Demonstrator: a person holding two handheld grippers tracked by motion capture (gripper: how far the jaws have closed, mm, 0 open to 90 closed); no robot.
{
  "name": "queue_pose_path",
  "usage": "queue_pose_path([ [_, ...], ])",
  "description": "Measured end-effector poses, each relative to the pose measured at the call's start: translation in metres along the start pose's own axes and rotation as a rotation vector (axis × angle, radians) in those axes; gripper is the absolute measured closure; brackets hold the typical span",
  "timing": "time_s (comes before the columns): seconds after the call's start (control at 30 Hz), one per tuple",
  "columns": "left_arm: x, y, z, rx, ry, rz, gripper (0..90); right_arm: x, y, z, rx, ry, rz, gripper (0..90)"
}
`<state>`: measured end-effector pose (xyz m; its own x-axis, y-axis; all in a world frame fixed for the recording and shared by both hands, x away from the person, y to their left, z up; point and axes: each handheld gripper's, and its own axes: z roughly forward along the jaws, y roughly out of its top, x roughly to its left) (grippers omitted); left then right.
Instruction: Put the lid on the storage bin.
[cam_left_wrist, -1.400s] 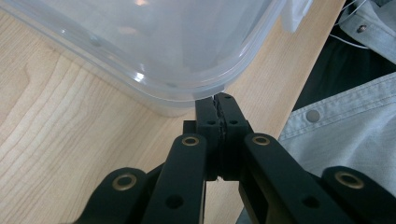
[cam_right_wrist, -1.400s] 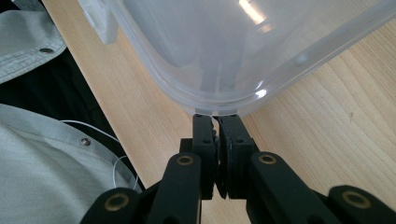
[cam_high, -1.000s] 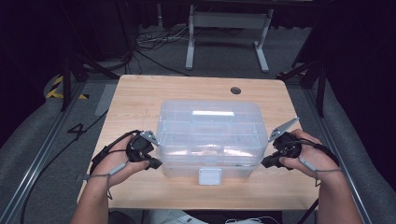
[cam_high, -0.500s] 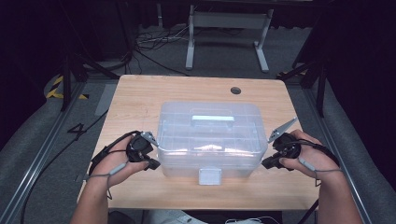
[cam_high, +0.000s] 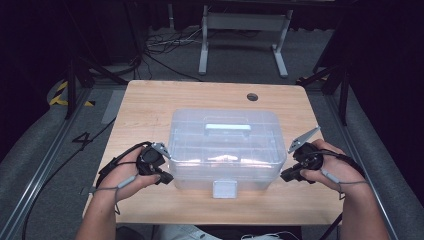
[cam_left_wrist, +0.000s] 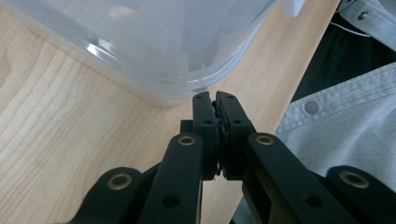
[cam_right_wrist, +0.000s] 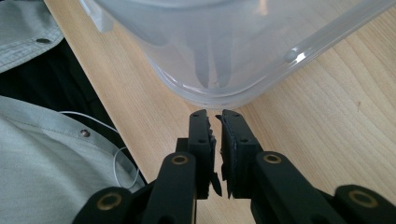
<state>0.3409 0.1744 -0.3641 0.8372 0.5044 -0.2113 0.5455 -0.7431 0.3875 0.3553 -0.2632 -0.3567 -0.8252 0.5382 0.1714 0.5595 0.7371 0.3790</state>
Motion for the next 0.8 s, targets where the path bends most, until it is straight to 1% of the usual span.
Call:
queue_pose_path([
  [0.03, 0.001, -0.001, 0.000, 0.002, -0.005, -0.001, 85.3, 0.000, 0.000, 0.000, -0.004, -0.002, 0.000, 80.0],
  [0.1, 0.002, -0.003, 0.000, -0.001, -0.010, -0.013, 84.0, -0.001, -0.001, 0.001, 0.005, 0.000, -0.003, 78.6],
  [0.17, 0.003, -0.006, 0.002, 0.003, -0.022, -0.024, 79.9, -0.002, -0.002, 0.001, -0.004, -0.008, -0.003, 77.8],
  [0.2, 0.004, -0.007, 0.004, 0.003, -0.026, -0.026, 78.4, -0.002, -0.003, 0.001, 0.003, -0.008, -0.007, 76.9],
  [0.23, 0.005, -0.008, 0.004, -0.001, -0.026, -0.028, 76.1, -0.002, -0.004, 0.002, 0.007, -0.006, -0.013, 75.7],
  [0.3, 0.007, -0.010, 0.006, -0.014, -0.024, -0.048, 72.3, -0.002, -0.005, 0.003, 0.006, -0.001, -0.015, 74.3],
  [0.33, 0.007, -0.012, 0.007, -0.032, -0.019, -0.058, 70.3, -0.002, -0.007, 0.003, 0.007, -0.001, -0.020, 73.0],
  [0.37, 0.007, -0.013, 0.006, -0.049, -0.017, -0.067, 68.0, -0.001, -0.008, 0.004, -0.003, -0.007, -0.028, 71.1],
  [0.43, 0.006, -0.015, 0.003, -0.077, -0.016, -0.082, 66.5, -0.001, -0.010, 0.004, -0.038, -0.007, -0.027, 69.3],
  [0.47, 0.006, -0.015, 0.003, -0.077, -0.016, -0.082, 63.9, -0.001, -0.010, 0.004, -0.038, -0.007, -0.027, 69.3],
  [0.57, 0.005, -0.017, 0.000, -0.101, -0.012, -0.089, 61.2, -0.002, -0.013, 0.004, -0.085, -0.012, -0.028, 68.5],
  [0.6, 0.006, -0.019, -0.001, -0.112, 0.002, -0.095, 60.0, -0.002, -0.014, 0.003, -0.096, -0.014, -0.030, 68.4],
  [0.67, 0.008, -0.023, -0.005, -0.143, 0.023, -0.119, 57.5, -0.005, -0.018, 0.001, -0.146, -0.029, -0.028, 65.5],
  [0.7, 0.009, -0.024, -0.007, -0.161, 0.033, -0.130, 57.0, -0.007, -0.020, 0.000, -0.162, -0.034, -0.027, 64.9],
  [0.73, 0.010, -0.026, -0.010, -0.184, 0.046, -0.150, 55.7, -0.009, -0.022, 0.000, -0.181, -0.041, -0.024, 64.0],
  [0.77, 0.010, -0.027, -0.013, -0.201, 0.057, -0.157, 55.0, -0.012, -0.025, -0.001, -0.207, -0.039, -0.019, 63.3],
  [0.8, 0.011, -0.027, -0.016, -0.214, 0.066, -0.160, 54.5, -0.014, -0.027, -0.003, -0.217, -0.030, -0.007, 62.8],
])
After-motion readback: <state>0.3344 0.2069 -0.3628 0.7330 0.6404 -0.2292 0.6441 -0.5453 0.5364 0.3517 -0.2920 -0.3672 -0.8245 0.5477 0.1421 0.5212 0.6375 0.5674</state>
